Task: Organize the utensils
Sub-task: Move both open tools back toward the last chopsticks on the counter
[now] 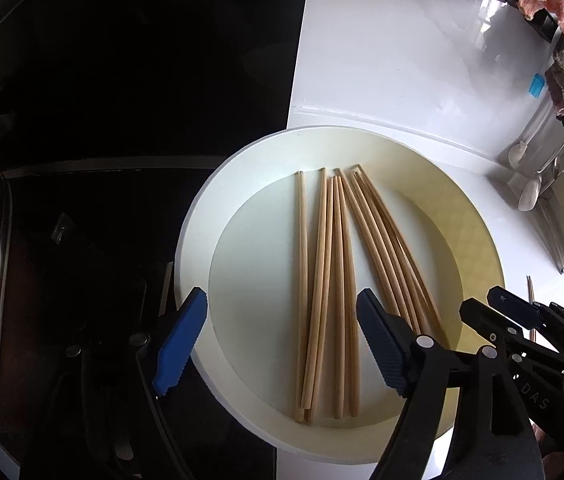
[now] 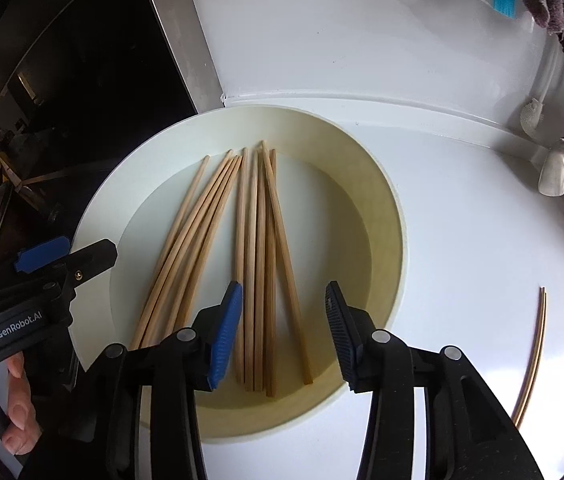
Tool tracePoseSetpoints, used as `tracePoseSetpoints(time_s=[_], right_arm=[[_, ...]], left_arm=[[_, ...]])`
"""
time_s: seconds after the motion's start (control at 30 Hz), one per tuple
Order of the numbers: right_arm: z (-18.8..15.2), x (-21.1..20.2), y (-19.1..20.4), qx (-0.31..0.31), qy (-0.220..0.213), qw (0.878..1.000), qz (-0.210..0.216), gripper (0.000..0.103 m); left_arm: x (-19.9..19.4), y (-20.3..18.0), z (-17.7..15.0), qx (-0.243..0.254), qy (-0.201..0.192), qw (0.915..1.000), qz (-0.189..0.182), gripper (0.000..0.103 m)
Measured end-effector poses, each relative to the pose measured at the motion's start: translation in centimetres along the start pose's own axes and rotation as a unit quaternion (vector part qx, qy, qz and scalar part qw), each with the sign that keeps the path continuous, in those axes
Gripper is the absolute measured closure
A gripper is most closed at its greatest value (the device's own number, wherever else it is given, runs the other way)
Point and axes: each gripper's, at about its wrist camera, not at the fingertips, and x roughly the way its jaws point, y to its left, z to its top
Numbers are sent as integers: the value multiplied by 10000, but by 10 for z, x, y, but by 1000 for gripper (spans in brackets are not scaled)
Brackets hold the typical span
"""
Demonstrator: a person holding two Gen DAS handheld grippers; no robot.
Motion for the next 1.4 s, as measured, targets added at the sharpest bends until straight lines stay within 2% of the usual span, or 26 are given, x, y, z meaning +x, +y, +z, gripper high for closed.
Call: tracePoseSetpoints(time_s=[0.23, 0.47, 0.73, 1.03, 1.1, 1.23, 1.4], right_arm=[[-29, -29, -13, 213, -120, 9997, -41, 55], [-52, -45, -36, 382, -165, 9990, -171, 51], [-87, -76, -97, 716, -338, 9961, -391, 48], [-131, -106, -191, 911, -449, 9918, -770, 44], [-140, -105, -211, 925, -426, 9916, -802, 44], [-156, -93, -245, 1042, -333, 9905, -828, 44], [-168, -73, -256, 1138, -298, 9901, -766, 44]], left_arm=[[-22, -9, -16, 66, -44, 10000, -32, 21], [-40, -32, -29, 159, -171, 9997, -76, 21], [-54, -86, -48, 328, -204, 9992, -136, 18], [-63, -168, -86, 327, -140, 9990, -256, 15], [-62, -184, -92, 243, -49, 9990, -384, 15], [-56, -214, -103, 312, -193, 9990, -253, 14], [-44, -234, -113, 588, -289, 9977, -160, 13]])
